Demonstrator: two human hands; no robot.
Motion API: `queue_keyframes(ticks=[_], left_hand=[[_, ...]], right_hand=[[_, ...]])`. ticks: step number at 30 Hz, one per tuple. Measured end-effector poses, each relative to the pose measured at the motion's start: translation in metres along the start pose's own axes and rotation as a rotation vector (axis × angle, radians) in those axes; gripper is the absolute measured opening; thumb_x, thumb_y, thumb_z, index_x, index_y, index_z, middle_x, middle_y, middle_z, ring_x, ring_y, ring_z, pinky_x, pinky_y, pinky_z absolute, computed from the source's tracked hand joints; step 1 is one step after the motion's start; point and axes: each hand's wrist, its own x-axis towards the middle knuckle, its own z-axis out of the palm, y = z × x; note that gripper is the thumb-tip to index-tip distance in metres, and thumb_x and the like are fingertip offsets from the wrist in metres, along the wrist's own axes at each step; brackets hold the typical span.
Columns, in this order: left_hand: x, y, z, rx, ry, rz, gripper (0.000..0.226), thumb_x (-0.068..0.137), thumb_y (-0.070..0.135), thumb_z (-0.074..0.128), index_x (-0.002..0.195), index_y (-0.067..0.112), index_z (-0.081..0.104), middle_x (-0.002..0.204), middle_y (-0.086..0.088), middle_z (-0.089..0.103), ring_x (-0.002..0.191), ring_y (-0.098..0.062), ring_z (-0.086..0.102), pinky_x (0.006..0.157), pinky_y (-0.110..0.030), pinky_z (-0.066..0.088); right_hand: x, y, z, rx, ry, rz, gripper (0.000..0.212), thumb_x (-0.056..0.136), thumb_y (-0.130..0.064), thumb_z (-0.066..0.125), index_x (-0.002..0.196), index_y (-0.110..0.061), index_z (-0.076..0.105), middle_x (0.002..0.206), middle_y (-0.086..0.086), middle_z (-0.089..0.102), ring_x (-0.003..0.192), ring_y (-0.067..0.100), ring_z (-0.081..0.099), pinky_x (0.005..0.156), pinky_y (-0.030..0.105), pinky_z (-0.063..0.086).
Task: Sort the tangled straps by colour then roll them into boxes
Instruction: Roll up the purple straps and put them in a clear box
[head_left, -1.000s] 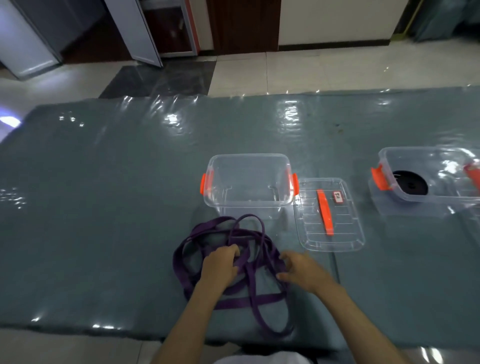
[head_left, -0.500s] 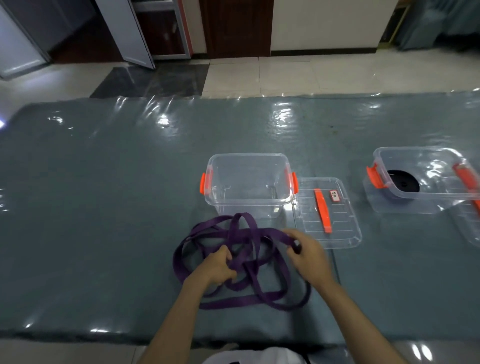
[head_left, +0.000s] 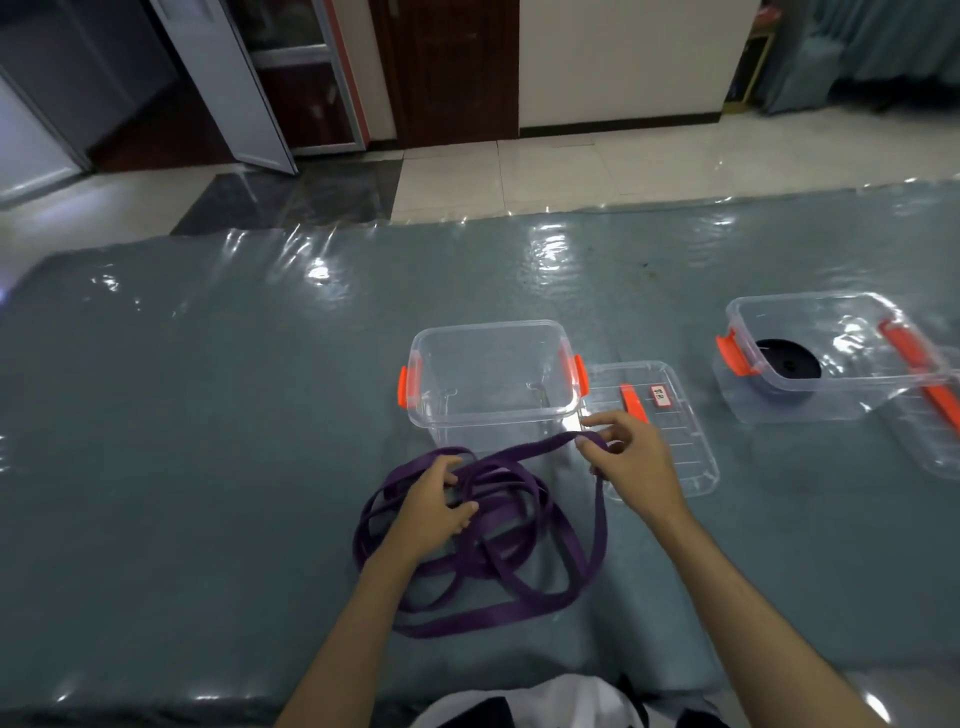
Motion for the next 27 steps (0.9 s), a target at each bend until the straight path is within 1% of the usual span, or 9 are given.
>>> queue_keyframes(ticks=[3,6,8,11,14,17,20,24,27], left_hand=[[0.012,-0.001,0.012,0.247,0.002,0.079,0.066,0.092,0.02,0.078,0.147,0.03,0.043,0.138,0.003,0.049,0.114,-0.022,0.065,0.098,-0.039,0.057],[0.022,0.002,0.02,0.43,0.022,0.099,0.065,0.094,0.029,0.074,0.15,0.026,0.044,0.148,0.003,0.048,0.129,-0.022,0.056,0.104,-0.041,0.051],[0.028,0.005,0.023,0.546,0.064,0.154,0.05,0.095,0.031,0.071,0.143,0.029,0.055,0.142,0.006,0.056,0.125,-0.02,0.059,0.099,-0.039,0.052],[0.032,0.008,0.018,0.596,0.198,0.257,0.027,0.097,0.026,0.066,0.122,0.033,0.071,0.117,0.009,0.068,0.105,-0.017,0.066,0.084,-0.034,0.054],[0.034,0.01,0.002,0.526,0.299,0.335,0.018,0.096,0.018,0.062,0.109,0.024,0.073,0.105,0.008,0.071,0.098,-0.015,0.062,0.078,-0.03,0.05],[0.03,0.017,-0.026,0.36,0.346,0.334,0.013,0.092,0.013,0.066,0.099,0.023,0.07,0.096,0.01,0.069,0.09,-0.01,0.06,0.077,-0.026,0.049],[0.023,0.026,-0.054,0.175,0.362,0.272,0.022,0.091,0.004,0.066,0.093,0.026,0.066,0.087,0.009,0.072,0.08,-0.007,0.068,0.073,-0.022,0.052],[0.008,0.035,-0.091,-0.108,0.477,0.209,0.028,0.095,-0.002,0.062,0.096,0.025,0.066,0.084,-0.004,0.074,0.07,-0.018,0.072,0.07,-0.033,0.06],[-0.007,0.046,-0.115,-0.192,0.594,0.207,0.017,0.098,0.002,0.062,0.1,0.018,0.069,0.078,-0.007,0.071,0.058,-0.008,0.063,0.058,-0.023,0.054]], right_hand=[[0.002,-0.005,0.001,0.088,0.0,0.002,0.02,0.09,-0.014,0.079,0.106,-0.024,0.074,0.094,0.004,0.073,0.069,0.022,0.071,0.065,0.029,0.06],[0.005,-0.01,-0.002,0.14,-0.038,-0.037,0.024,0.089,-0.015,0.081,0.11,-0.024,0.073,0.097,0.003,0.075,0.075,0.027,0.072,0.07,0.034,0.062],[0.006,-0.014,-0.005,0.161,-0.066,-0.051,0.027,0.088,-0.016,0.083,0.112,-0.022,0.072,0.093,0.005,0.078,0.07,0.028,0.072,0.072,0.036,0.063],[0.009,-0.019,-0.01,0.2,-0.042,-0.043,0.028,0.087,-0.017,0.084,0.112,-0.021,0.072,0.088,0.007,0.077,0.062,0.027,0.072,0.066,0.036,0.063],[0.015,-0.018,-0.015,0.25,0.037,-0.056,0.023,0.087,-0.015,0.083,0.107,-0.018,0.073,0.086,0.007,0.077,0.057,0.024,0.068,0.058,0.033,0.057],[0.022,-0.018,-0.02,0.261,0.13,-0.049,0.015,0.088,-0.017,0.082,0.102,-0.017,0.074,0.091,0.007,0.079,0.05,0.025,0.063,0.053,0.031,0.054],[0.03,-0.024,-0.021,0.295,0.169,-0.063,0.012,0.093,-0.019,0.077,0.103,-0.013,0.073,0.093,0.006,0.079,0.048,0.03,0.063,0.051,0.033,0.053],[0.037,-0.034,-0.009,0.314,0.196,-0.076,0.008,0.096,-0.018,0.074,0.104,-0.018,0.073,0.097,0.005,0.076,0.057,0.027,0.069,0.05,0.031,0.052],[0.039,-0.039,0.006,0.317,0.172,-0.084,0.009,0.096,-0.019,0.074,0.104,-0.023,0.074,0.093,0.003,0.075,0.061,0.02,0.068,0.049,0.028,0.048]])
